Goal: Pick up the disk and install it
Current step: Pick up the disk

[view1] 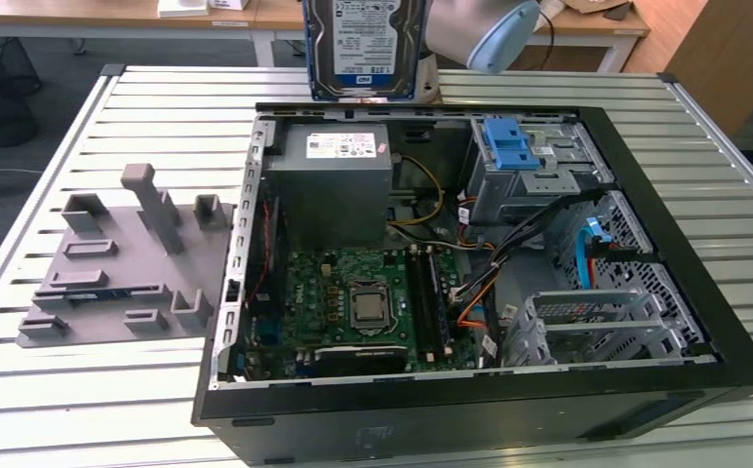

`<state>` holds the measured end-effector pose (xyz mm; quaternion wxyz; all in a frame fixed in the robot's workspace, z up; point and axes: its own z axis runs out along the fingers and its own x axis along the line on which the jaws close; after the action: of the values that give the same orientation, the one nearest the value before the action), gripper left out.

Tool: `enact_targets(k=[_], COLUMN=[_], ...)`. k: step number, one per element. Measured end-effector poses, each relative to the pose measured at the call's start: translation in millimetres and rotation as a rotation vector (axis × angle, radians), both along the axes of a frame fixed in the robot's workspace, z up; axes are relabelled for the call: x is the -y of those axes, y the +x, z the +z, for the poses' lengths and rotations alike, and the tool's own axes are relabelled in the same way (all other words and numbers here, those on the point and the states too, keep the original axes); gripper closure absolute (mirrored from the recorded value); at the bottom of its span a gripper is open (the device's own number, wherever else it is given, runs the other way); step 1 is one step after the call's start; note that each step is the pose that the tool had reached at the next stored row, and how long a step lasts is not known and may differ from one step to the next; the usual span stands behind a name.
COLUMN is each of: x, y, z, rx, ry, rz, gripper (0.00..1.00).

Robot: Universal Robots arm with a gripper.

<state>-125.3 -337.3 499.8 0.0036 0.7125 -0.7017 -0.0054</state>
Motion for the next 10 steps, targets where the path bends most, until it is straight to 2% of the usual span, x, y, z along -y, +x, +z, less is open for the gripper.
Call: enact_targets(k=[10], x=[2.1], y=[0.0], z=[0.0], rx=[0.0000], ry=[-0.0002], rz=[0.000], gripper=[0.64])
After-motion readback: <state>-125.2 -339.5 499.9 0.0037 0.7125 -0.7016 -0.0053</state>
